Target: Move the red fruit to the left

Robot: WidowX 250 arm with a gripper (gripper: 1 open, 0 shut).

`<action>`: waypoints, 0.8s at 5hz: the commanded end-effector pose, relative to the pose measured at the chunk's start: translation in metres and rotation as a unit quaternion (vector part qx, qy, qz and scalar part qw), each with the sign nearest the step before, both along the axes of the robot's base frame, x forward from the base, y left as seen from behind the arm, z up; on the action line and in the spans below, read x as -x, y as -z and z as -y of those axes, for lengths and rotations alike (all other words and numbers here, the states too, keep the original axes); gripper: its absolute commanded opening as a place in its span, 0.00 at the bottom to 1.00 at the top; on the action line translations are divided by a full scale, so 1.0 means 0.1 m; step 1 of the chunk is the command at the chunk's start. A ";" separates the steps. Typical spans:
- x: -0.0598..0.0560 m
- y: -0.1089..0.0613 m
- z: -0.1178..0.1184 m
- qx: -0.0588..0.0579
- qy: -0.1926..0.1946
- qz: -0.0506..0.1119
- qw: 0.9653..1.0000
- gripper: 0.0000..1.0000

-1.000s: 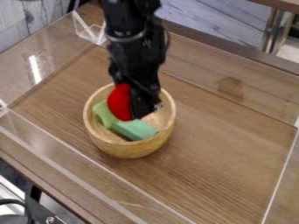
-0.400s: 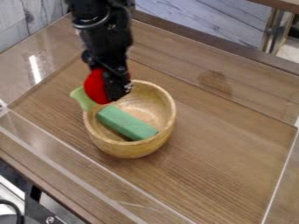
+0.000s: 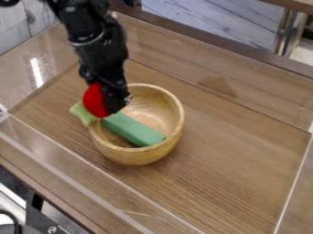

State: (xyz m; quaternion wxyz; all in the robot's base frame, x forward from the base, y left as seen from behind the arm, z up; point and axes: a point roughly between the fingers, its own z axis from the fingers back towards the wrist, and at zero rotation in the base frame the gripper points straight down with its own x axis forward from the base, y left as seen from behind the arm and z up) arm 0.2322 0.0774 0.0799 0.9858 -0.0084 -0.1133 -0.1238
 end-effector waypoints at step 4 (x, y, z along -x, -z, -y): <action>0.22 -0.19 0.10 0.023 0.054 0.019 0.998 0.00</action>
